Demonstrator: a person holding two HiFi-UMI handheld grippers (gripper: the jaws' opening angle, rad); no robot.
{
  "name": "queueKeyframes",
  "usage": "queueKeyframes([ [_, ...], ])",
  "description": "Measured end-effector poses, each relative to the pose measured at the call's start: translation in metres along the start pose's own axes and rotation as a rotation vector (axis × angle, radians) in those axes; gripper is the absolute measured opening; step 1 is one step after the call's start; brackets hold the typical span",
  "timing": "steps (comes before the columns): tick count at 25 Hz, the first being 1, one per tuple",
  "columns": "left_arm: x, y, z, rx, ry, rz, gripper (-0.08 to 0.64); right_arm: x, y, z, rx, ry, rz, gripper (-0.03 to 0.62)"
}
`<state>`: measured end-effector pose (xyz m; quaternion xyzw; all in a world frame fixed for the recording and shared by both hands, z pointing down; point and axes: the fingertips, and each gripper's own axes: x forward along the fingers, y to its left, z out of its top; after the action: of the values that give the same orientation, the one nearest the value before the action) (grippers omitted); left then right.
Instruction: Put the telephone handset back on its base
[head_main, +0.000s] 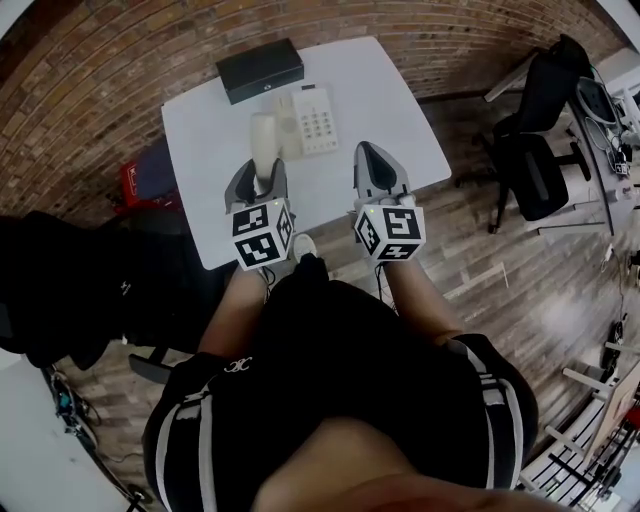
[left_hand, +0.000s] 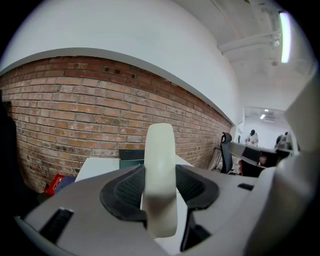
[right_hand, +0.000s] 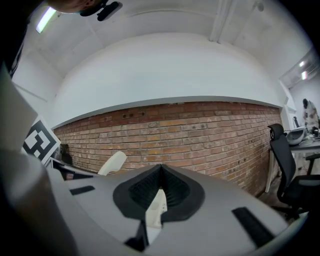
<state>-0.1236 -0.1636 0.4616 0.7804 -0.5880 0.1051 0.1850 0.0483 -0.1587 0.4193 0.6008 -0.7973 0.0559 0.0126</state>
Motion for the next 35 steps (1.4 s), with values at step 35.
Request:
queueKeyframes([
  [35, 0.175, 0.018, -0.028, -0.159, 0.259, 0.203, 0.19, 0.143, -0.09, 0.011, 0.023, 0.063, 0.156, -0.002],
])
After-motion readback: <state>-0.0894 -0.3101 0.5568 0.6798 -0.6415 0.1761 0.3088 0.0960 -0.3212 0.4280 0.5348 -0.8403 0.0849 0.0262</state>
